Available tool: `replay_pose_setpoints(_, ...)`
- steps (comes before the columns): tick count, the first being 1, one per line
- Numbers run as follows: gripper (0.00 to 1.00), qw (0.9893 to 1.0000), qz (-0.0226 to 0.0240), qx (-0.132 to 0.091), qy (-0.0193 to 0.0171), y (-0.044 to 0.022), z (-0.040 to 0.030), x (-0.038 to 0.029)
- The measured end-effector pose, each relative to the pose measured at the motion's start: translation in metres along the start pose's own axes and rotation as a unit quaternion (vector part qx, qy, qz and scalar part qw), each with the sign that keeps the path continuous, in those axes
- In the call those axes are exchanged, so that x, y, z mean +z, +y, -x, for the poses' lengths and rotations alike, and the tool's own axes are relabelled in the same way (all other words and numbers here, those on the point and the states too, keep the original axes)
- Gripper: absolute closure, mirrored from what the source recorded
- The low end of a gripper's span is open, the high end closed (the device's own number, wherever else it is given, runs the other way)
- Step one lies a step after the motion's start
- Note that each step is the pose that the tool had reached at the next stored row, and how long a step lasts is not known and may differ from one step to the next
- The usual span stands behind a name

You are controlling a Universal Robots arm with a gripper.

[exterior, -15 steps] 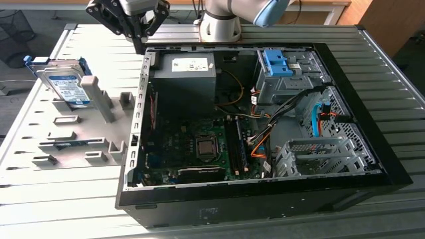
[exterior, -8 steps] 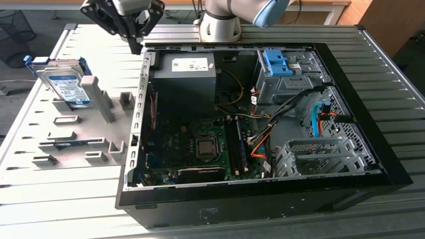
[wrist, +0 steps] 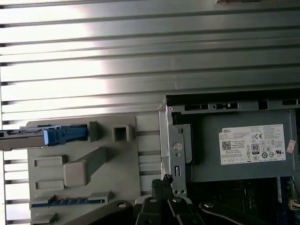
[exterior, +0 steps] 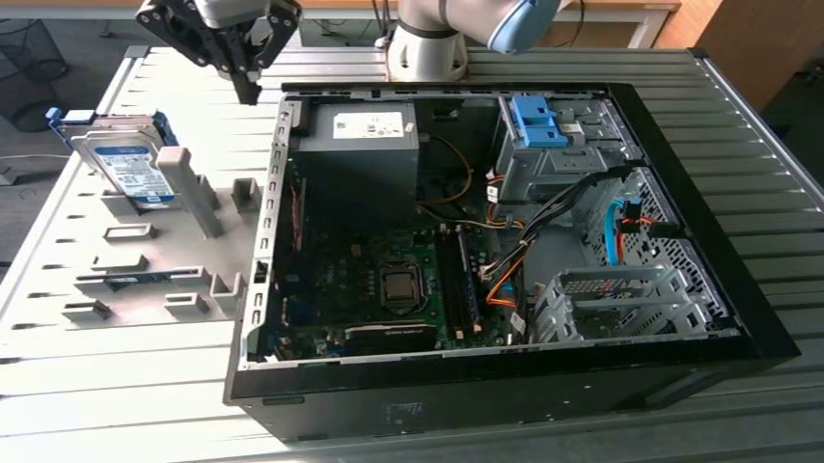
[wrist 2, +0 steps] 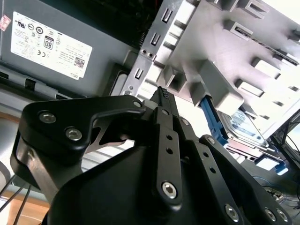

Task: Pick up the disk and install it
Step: 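Reach for the disk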

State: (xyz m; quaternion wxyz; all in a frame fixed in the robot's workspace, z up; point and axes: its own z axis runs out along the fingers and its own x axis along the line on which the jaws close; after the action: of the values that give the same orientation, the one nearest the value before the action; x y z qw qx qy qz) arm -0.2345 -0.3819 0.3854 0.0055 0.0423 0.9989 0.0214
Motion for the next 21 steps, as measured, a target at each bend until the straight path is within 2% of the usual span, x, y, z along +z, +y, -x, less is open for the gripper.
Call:
replay_pose_setpoints(4, 0.89, 1.0000, 0.0001, 0.000, 0.0000, 0.0004, -0.0091, 0.0001)
replay_pose_setpoints(9, 0.89, 1.0000, 0.0000, 0.000, 0.0000, 0.0057, -0.0223, 0.0003)
replay_pose_setpoints(15, 0.89, 1.0000, 0.0000, 0.000, 0.0000, 0.0091, -0.0423, 0.0007)
replay_pose_setpoints(18, 0.89, 1.0000, 0.0000, 0.001, -0.0001, 0.0097, -0.0478, 0.0009)
replay_pose_setpoints(21, 0.89, 1.0000, 0.0000, 0.000, -0.0001, 0.0097, -0.0493, 0.0010)
